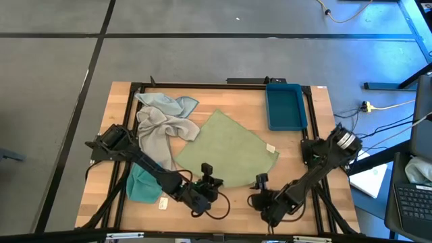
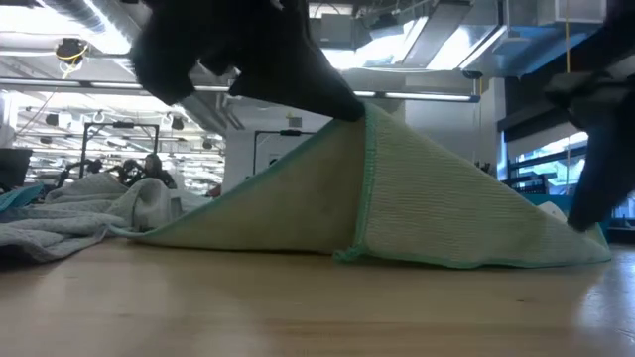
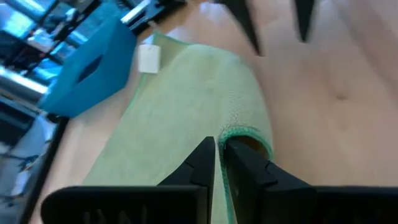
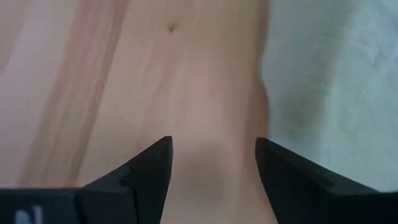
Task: Fold microfiber towels
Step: Fold the green microfiber cloth
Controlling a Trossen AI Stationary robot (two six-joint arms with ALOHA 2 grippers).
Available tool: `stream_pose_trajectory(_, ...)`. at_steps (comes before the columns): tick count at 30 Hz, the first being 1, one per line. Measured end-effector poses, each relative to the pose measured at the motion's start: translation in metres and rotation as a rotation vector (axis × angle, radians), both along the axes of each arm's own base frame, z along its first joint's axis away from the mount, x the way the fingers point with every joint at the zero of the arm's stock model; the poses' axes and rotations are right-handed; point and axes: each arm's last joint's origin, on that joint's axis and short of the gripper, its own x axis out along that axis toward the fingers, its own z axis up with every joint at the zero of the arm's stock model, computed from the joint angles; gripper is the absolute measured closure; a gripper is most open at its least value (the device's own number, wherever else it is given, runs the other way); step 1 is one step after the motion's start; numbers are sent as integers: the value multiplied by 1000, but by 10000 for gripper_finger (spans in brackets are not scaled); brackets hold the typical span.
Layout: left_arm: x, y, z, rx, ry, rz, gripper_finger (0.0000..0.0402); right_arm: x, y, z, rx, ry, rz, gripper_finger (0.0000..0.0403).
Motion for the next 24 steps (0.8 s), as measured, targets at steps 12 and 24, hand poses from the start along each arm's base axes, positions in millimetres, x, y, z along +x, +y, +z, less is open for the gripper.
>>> stream_pose_trajectory(12,13,31,-2,5,12,110,374,22,4,-8,-211,-203,88,171)
stream_pose_trajectory(24,20,80,-12,22,149,240,374,53,-36,-22,-256,-90,35,188)
